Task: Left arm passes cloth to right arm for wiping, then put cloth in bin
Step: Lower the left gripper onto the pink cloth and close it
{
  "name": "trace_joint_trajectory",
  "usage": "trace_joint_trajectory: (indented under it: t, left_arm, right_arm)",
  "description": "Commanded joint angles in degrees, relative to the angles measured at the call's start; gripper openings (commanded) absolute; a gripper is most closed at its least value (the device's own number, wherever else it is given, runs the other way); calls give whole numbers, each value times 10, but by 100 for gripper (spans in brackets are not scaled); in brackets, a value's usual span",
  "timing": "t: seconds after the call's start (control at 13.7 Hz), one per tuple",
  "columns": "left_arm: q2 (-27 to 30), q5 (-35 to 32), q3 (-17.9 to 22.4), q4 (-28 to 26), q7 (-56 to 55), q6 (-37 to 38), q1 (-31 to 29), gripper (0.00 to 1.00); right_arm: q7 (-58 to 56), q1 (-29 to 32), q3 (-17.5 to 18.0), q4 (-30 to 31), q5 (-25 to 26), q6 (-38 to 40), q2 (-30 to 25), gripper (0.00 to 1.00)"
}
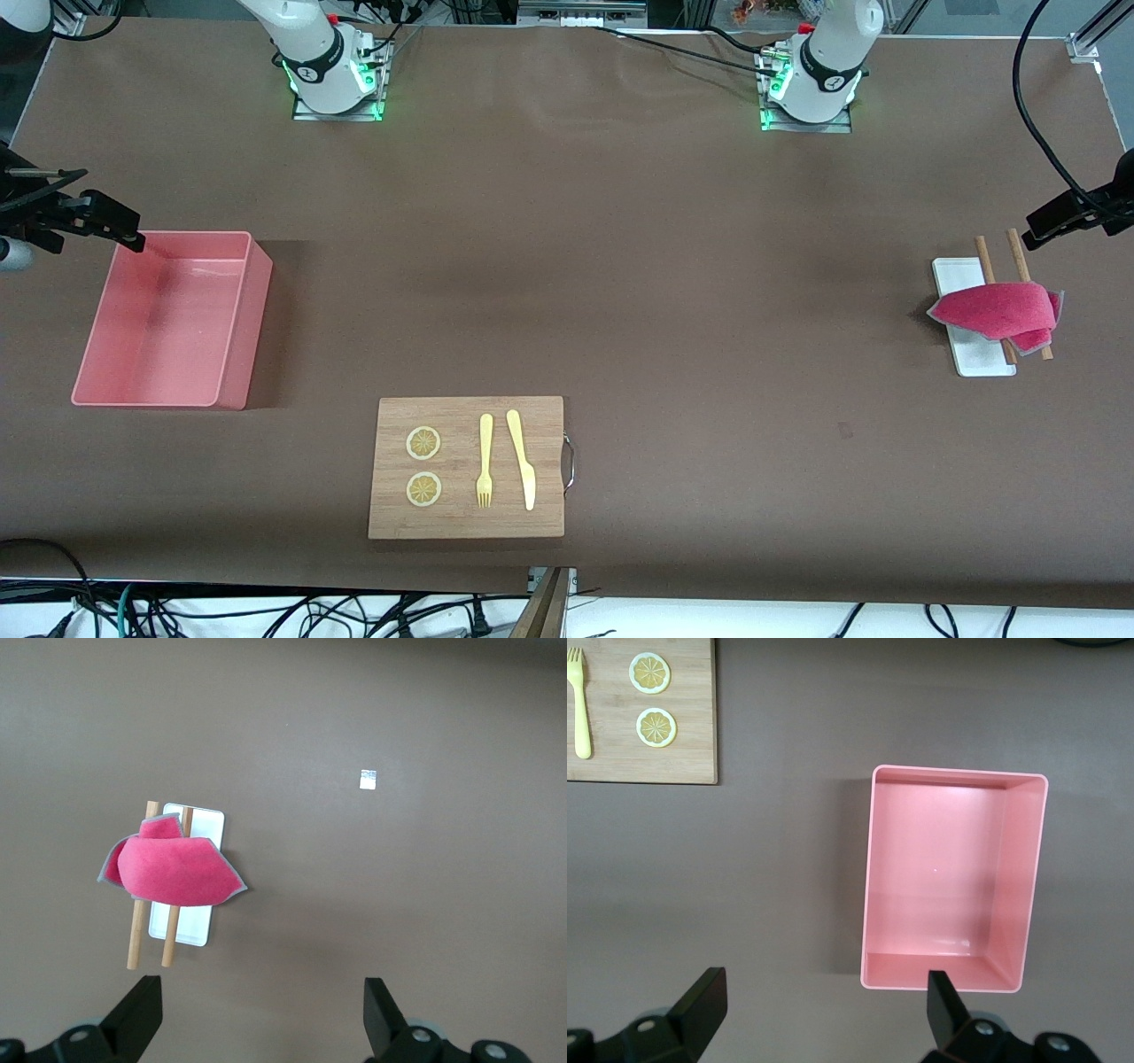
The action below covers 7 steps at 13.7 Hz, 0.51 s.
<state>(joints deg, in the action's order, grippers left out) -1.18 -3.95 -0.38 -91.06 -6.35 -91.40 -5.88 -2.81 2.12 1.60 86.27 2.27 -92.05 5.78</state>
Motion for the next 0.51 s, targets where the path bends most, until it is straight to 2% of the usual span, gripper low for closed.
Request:
trace_joint_trajectory:
  t: [0.0, 0.15, 0.22, 0.29, 0.44]
  left_arm:
    - [-5, -9, 1, 9, 48, 57, -11, 100]
    - [-16, -11, 1, 6, 58, 53, -26, 100]
    - [-36, -25, 1, 0, 119, 20, -51, 100]
    - [-49, -30, 1, -28, 189, -48, -65, 100]
    - [-80, -30, 1, -72, 237, -150, -109, 100]
  right_arm:
    - [-3, 4, 0, -10, -4, 0, 5, 100]
    - [-3, 4, 1, -11, -5, -1, 5, 100]
    - [-3, 3, 1, -11, -4, -1, 5, 100]
    - [-3, 3, 1, -11, -4, -1, 5, 100]
    - [-4, 3, 1, -13, -5, -1, 5, 100]
